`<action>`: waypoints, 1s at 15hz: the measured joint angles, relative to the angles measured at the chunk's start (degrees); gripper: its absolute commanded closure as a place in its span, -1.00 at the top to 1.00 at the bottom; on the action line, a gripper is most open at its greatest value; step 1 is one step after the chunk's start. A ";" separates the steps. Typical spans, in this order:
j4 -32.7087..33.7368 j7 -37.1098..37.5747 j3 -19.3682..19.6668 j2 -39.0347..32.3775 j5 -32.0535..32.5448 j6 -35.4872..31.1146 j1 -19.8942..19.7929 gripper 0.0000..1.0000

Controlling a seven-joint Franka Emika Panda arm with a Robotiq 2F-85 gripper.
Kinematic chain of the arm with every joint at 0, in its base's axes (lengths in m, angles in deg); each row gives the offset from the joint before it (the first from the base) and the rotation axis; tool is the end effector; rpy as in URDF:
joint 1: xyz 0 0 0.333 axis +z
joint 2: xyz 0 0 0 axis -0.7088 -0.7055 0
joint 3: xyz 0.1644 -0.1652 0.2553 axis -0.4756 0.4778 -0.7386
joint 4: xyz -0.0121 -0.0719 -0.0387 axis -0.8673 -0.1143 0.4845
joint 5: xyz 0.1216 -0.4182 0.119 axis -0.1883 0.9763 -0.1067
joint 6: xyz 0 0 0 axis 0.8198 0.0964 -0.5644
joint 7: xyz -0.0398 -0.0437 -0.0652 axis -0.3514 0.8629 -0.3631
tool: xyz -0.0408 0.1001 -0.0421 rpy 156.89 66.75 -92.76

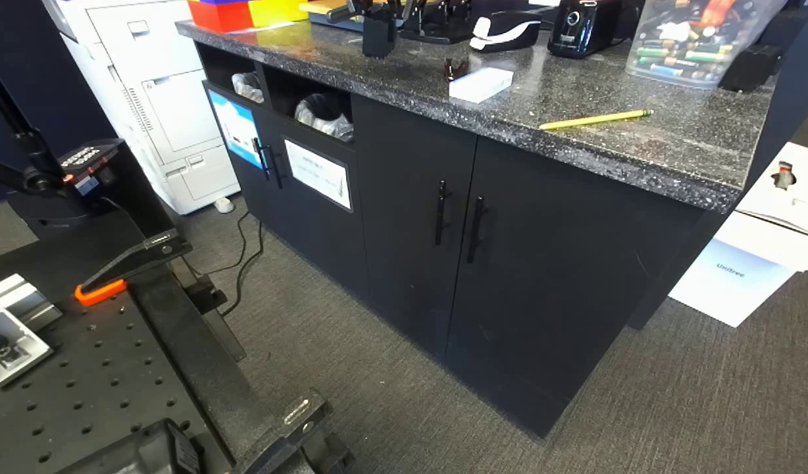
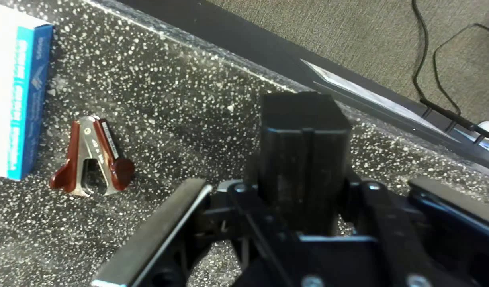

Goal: Move slightly the black object

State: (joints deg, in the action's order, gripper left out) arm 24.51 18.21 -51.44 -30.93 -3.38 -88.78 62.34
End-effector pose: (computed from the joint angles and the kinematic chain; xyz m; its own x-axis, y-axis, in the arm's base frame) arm 0.8601 0.2964 0.2608 0.8711 0.4680 0.1488 0.4773 -0.8781 -0.0326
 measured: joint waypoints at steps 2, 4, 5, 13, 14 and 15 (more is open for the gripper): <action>-0.01 1.01 0.00 -0.22 0.00 0.00 0.55 -0.62; -0.04 1.93 0.11 -0.53 0.01 0.00 1.00 -0.62; -0.06 2.40 0.20 -0.75 0.02 0.00 1.20 -0.62; 0.05 5.72 2.85 -2.65 1.22 -0.08 1.59 -0.62; 0.04 6.15 3.34 -2.65 1.42 -0.08 1.59 0.38; 0.04 6.47 3.77 -2.66 1.63 -0.08 1.59 0.41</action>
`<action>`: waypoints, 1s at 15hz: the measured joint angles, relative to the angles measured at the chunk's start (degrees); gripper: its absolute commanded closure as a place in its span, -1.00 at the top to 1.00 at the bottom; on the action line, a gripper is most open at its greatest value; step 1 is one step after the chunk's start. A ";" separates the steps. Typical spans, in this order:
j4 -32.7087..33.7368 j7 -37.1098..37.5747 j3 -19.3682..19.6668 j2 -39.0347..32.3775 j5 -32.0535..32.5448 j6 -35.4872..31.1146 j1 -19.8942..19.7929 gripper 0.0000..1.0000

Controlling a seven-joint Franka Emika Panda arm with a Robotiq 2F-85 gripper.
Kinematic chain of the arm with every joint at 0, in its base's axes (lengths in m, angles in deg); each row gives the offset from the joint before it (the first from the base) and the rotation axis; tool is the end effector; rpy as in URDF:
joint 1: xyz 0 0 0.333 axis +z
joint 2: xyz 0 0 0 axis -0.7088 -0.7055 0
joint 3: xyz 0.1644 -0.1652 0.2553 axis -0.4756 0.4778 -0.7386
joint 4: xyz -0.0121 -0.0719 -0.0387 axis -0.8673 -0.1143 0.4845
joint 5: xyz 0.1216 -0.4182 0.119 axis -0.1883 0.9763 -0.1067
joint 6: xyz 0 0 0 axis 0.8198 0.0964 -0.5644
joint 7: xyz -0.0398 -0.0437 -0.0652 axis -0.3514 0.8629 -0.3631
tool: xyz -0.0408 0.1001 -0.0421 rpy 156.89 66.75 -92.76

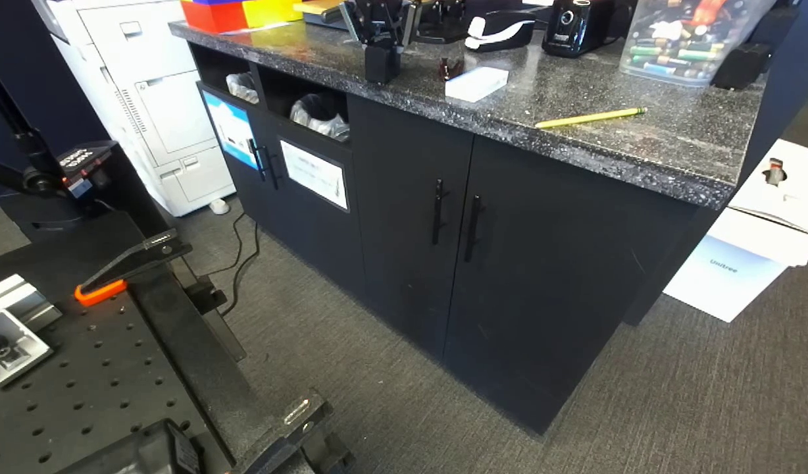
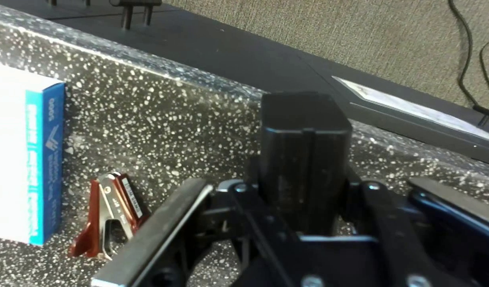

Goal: Move slightly the black object

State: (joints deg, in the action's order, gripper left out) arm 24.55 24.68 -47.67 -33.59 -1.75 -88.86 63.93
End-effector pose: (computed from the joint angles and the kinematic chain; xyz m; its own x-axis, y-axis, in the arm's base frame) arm 0.8557 0.2960 0.2181 0.9150 0.3923 0.0940 0.3904 -0.9198 0.0385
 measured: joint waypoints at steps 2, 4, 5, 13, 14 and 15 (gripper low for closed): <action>-0.08 0.66 0.33 -0.05 0.13 0.08 -0.10 0.67; -0.10 1.24 0.30 -0.19 0.04 0.63 -0.23 0.96; -0.04 1.42 0.30 -0.19 0.04 1.09 -0.27 1.00; 0.38 1.78 -0.46 8.06 -0.25 14.65 0.20 1.00; 0.46 2.76 -0.26 10.15 -0.14 18.35 0.21 1.00; 0.51 3.57 0.09 12.35 -0.01 22.69 0.19 1.00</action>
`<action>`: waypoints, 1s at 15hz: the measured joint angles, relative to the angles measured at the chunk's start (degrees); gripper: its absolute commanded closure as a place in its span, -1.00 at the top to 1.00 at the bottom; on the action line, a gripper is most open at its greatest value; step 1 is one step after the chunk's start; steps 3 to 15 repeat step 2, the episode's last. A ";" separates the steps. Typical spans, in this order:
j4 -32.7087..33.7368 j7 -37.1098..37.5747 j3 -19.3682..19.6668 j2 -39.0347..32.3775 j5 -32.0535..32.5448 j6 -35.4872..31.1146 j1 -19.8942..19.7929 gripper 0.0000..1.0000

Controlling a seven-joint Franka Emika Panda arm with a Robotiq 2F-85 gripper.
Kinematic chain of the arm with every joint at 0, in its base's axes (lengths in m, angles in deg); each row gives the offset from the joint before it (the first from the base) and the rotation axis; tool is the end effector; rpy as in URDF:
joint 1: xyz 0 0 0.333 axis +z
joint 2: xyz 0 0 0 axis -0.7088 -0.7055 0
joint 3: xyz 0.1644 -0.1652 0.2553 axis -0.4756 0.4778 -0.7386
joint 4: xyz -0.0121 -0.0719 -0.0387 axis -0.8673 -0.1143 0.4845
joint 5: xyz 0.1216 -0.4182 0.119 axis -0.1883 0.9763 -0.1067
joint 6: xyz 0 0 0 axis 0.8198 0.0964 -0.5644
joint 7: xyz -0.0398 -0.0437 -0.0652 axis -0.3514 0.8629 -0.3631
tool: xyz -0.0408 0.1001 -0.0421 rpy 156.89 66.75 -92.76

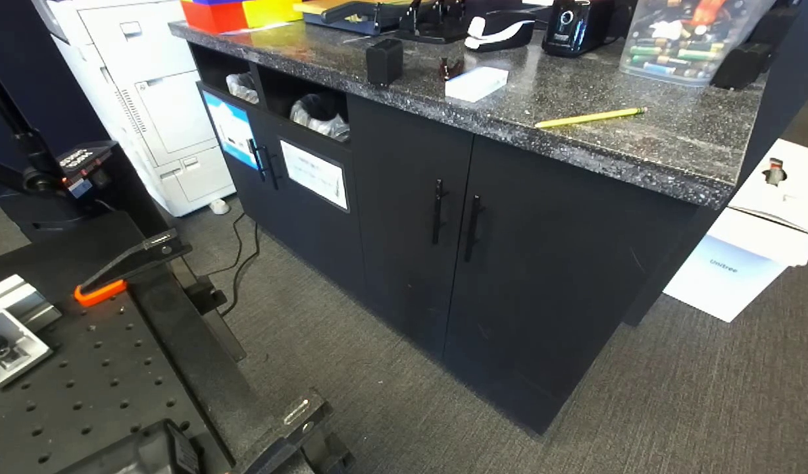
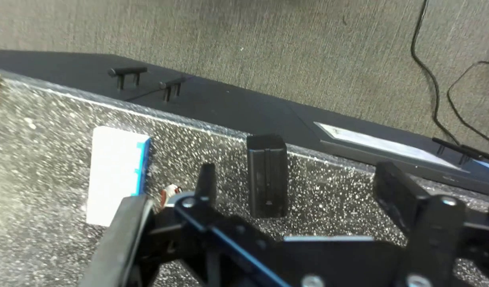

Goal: Move slightly the black object

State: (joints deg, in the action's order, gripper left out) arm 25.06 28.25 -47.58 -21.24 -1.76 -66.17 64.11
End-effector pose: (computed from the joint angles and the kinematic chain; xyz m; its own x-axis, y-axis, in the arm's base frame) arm 0.8203 0.2840 0.3795 0.9432 0.3237 -0.0749 0.3271 -0.9442 0.0390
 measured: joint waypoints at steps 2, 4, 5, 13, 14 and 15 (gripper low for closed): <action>-0.20 0.54 0.30 3.47 0.07 5.05 -0.08 1.00; -0.20 0.54 0.30 3.47 0.07 5.05 -0.08 1.00; -0.20 0.54 0.30 3.47 0.07 5.05 -0.08 1.00; -0.20 0.54 0.30 3.47 0.07 5.05 -0.08 1.00; -0.20 0.54 0.30 3.47 0.07 5.05 -0.08 1.00; -0.20 0.54 0.30 3.47 0.07 5.05 -0.08 1.00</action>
